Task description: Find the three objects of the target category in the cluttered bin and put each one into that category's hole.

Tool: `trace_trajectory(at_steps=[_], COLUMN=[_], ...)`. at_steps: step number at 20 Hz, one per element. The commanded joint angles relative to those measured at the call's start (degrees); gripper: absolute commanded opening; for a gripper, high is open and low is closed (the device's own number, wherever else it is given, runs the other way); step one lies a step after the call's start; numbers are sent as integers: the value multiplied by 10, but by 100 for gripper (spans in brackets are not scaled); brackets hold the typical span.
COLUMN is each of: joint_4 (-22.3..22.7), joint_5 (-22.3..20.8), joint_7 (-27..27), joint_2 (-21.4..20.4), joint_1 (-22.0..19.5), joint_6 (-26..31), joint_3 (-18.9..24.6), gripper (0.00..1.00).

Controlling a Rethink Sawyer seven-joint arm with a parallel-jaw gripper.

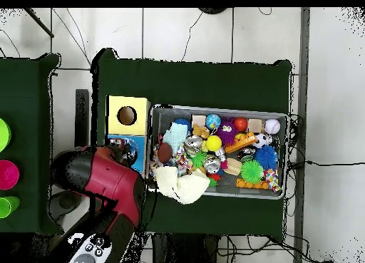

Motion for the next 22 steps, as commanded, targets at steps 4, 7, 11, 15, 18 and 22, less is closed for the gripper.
trace_trajectory(at_steps=[4, 7, 11, 15, 18, 22], joint_4=[-19, -8, 11, 31, 51, 70], joint_5=[2, -1, -5, -5, 6, 6], joint_7=[96, 79, 58, 27, 8, -2], joint_2=[132, 123, 111, 114, 124, 134], joint_1=[-54, -61, -66, -82, -106, -138], joint_6=[-14, -6, -2, -30, -88, -159], joint_3=[111, 122, 132, 162, 208, 259], gripper=[0, 0, 0, 0, 0, 0])
